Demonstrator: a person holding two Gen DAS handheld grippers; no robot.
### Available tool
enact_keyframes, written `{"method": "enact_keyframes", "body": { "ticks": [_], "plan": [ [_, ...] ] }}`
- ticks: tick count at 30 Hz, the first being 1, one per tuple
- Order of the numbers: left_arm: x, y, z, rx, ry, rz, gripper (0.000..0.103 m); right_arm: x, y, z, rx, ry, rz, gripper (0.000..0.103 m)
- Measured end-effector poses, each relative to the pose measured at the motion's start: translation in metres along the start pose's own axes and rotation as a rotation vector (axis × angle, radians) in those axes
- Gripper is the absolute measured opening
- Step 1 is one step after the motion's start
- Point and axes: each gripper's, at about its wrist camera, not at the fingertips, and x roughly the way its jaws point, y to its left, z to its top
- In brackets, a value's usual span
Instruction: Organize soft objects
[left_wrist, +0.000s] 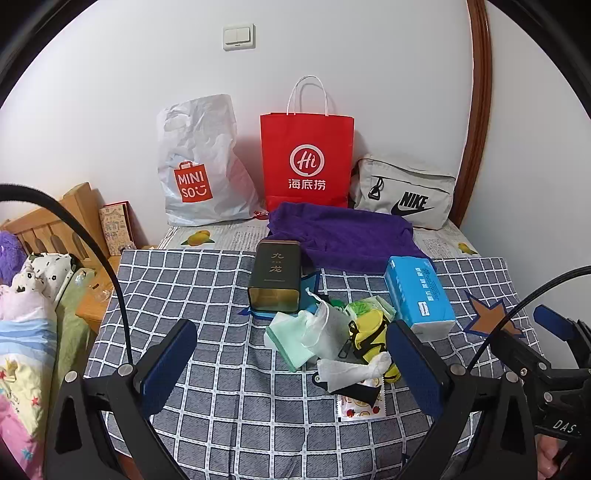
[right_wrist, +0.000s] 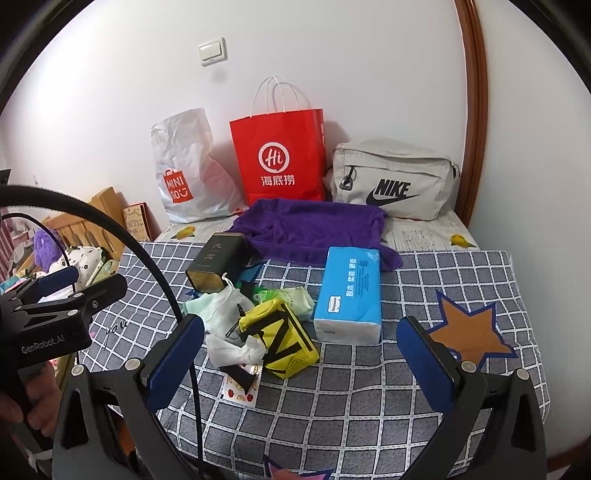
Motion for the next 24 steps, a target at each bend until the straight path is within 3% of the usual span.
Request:
{"method": "enact_keyframes", "body": {
  "ticks": [24],
  "plan": [
    [-0.0020, -0.0009, 0.0014, 0.011, -0.005, 0.003, 0.103, -0.0032, 0.0014, -0.0004, -0.003, -0.007, -0.003, 0.103]
  ]
}}
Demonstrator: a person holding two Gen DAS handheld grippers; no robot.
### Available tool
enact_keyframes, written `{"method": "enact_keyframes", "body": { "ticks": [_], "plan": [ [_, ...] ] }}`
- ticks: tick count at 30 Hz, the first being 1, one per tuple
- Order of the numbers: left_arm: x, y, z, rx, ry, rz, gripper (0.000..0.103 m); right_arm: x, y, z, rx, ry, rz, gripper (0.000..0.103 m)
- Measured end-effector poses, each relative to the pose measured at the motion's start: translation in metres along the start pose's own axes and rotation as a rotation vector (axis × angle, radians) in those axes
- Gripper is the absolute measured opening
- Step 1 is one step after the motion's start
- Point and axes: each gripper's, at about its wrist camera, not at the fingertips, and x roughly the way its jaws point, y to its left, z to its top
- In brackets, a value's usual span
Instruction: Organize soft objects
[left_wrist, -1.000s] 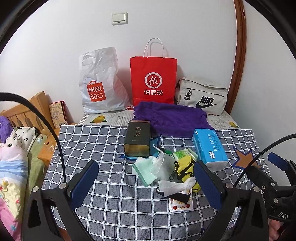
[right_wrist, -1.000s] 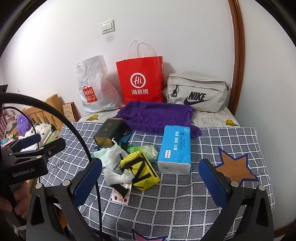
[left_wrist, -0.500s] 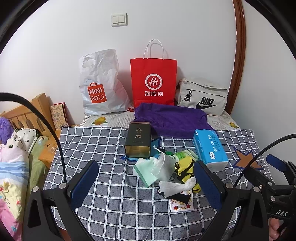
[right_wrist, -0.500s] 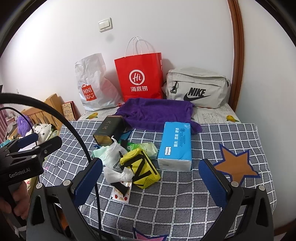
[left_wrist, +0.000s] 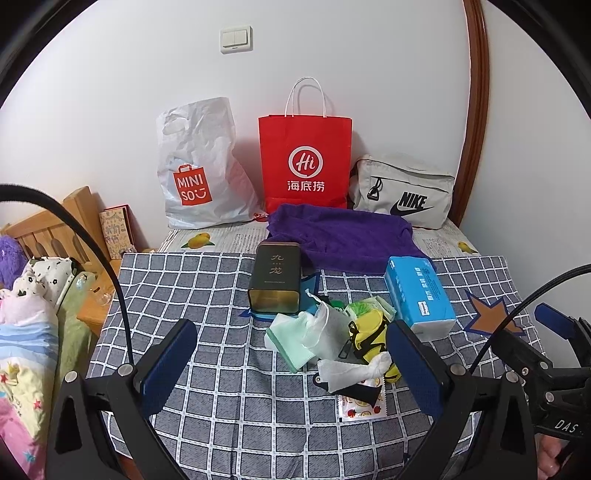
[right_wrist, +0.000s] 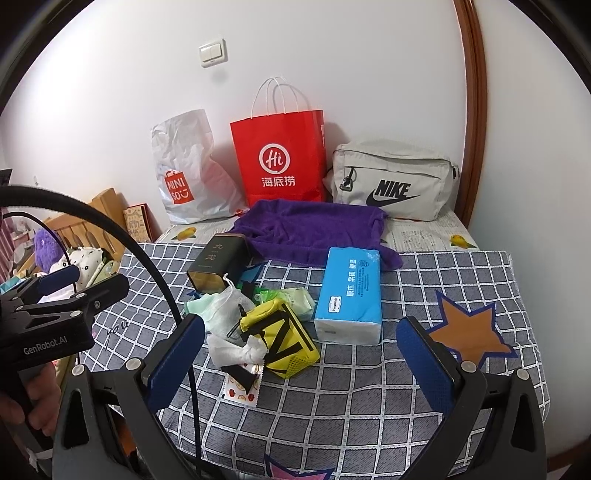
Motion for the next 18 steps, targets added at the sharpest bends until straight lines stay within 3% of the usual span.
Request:
{"method": "enact_keyframes", "body": {
  "ticks": [18],
  "plan": [
    [0.0002, 0.0001, -0.0002, 0.002, -0.004, 0.003, 0.103, -0.0010, 0.0000, 0.0010, -0.002, 0.001, 0.003, 0.103]
  ]
}}
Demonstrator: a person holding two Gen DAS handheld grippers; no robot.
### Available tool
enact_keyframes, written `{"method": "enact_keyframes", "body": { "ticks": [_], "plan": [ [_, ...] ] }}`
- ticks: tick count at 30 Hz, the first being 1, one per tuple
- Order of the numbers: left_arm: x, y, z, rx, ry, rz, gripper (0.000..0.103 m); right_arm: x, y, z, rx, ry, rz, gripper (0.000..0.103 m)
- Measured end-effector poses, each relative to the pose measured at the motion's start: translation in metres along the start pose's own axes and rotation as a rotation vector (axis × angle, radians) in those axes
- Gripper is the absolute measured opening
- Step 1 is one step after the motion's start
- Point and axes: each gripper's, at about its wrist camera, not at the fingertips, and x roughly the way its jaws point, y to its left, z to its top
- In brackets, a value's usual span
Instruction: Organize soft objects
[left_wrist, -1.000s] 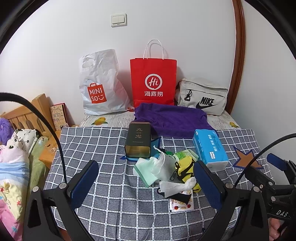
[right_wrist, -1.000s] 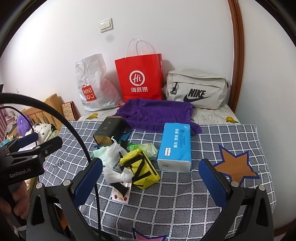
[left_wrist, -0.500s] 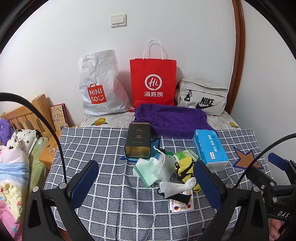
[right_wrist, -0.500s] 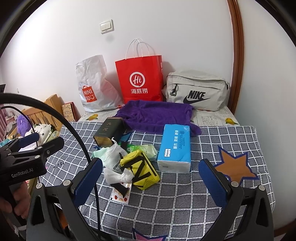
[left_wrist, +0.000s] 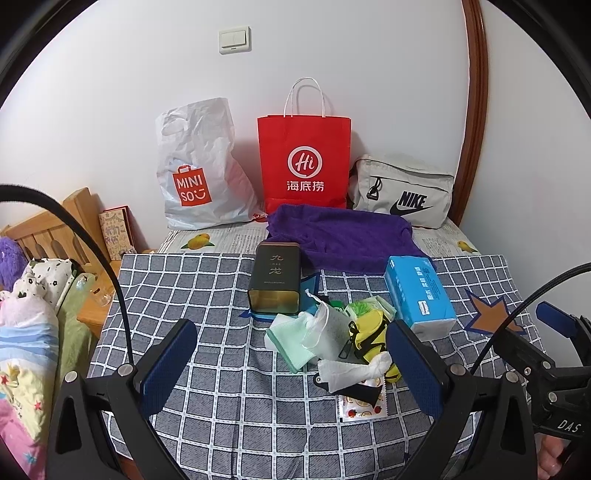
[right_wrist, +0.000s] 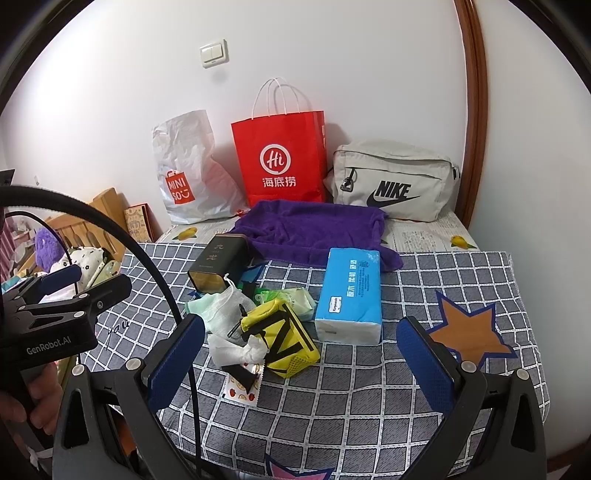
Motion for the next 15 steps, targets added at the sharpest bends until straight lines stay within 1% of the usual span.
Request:
{"method": "enact_keyframes", "body": {
  "ticks": [6, 11, 15],
  "plan": [
    [0.000, -0.001, 0.000, 0.000, 0.001, -0.002, 0.103, 0.000, 0.000, 0.000, -0.002, -0.002, 0.001, 0.103],
    [0.003, -0.001, -0.002, -0.008, 0.006, -0.031, 0.103, 0.001, 0.000, -0.001, -0.001, -0.004, 0.002, 0.103],
    [0.017, 0.004, -0.004, -0.018, 0.038, -0.051, 0.103, 0.008, -0.004, -0.002, 0.003, -0.001, 0.004, 0.102]
  ]
}}
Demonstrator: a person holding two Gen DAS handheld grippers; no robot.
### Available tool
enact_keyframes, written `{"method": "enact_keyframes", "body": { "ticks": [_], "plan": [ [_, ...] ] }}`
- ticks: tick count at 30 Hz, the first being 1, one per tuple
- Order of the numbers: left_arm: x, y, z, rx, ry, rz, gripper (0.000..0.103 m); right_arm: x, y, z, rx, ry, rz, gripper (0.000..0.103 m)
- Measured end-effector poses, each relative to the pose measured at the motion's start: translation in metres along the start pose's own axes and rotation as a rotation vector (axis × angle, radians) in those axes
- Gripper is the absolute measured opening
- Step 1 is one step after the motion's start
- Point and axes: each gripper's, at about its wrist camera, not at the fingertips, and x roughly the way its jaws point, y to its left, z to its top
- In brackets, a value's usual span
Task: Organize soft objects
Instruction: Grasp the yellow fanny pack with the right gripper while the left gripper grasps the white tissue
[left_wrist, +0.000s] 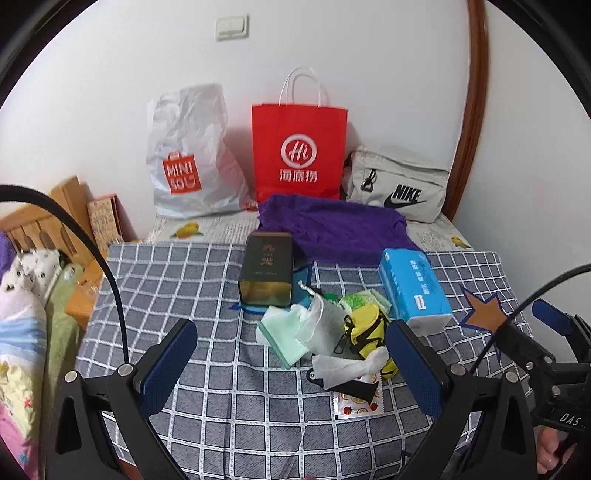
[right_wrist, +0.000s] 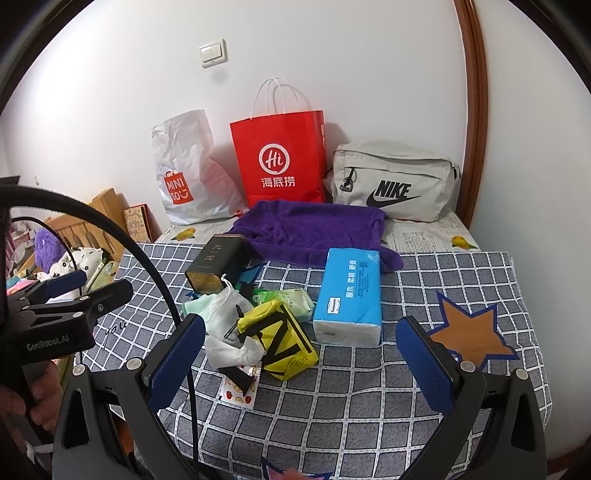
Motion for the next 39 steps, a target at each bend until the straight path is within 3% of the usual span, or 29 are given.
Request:
{"method": "enact_keyframes", "body": {
  "ticks": [8, 15, 17, 24, 25, 27, 28, 30, 33, 34, 39],
  "plan": [
    [0.046, 0.013, -0.011, -0.014, 0.077, -0.019, 0.102, 0.033, -0.020, -0.012, 0.036, 0.078, -0.017, 0.102],
    [0.098, 0.000, -0.022, 0.046, 0.161, -0.021, 0.100, 0.061, -0.041, -0.024, 0.060, 0.133, -0.024, 0.102],
    [0.108, -0.007, -0.028, 0.062, 0.189, -0.056, 0.100, 0.069, -0.046, -0.026, 0.063, 0.146, -0.029, 0.102],
    [0.108, -0.058, -0.048, 0.271, 0.183, -0.128, 0.100, 0.084, -0.072, -0.034, 0.107, 0.181, -0.056, 0.102],
    [0.108, -0.066, -0.052, 0.310, 0.179, -0.134, 0.097, 0.085, -0.076, -0.036, 0.114, 0.184, -0.060, 0.102],
    [0.113, -0.079, -0.059, 0.376, 0.183, -0.117, 0.081, 0.087, -0.082, -0.039, 0.128, 0.193, -0.068, 0.102],
    [0.116, -0.083, -0.061, 0.393, 0.189, -0.110, 0.065, 0.088, -0.084, -0.041, 0.131, 0.196, -0.070, 0.102],
    [0.125, -0.086, -0.066, 0.406, 0.222, -0.132, 0.044, 0.090, -0.089, -0.044, 0.134, 0.205, -0.076, 0.102],
    [0.136, -0.086, -0.070, 0.400, 0.262, -0.170, 0.022, 0.093, -0.092, -0.047, 0.136, 0.216, -0.080, 0.102],
    [0.136, -0.086, -0.070, 0.405, 0.262, -0.173, 0.018, 0.094, -0.093, -0.048, 0.141, 0.222, -0.078, 0.102],
    [0.126, -0.071, -0.059, 0.374, 0.250, -0.227, 0.018, 0.101, -0.091, -0.049, 0.133, 0.233, -0.060, 0.102]
  ]
}}
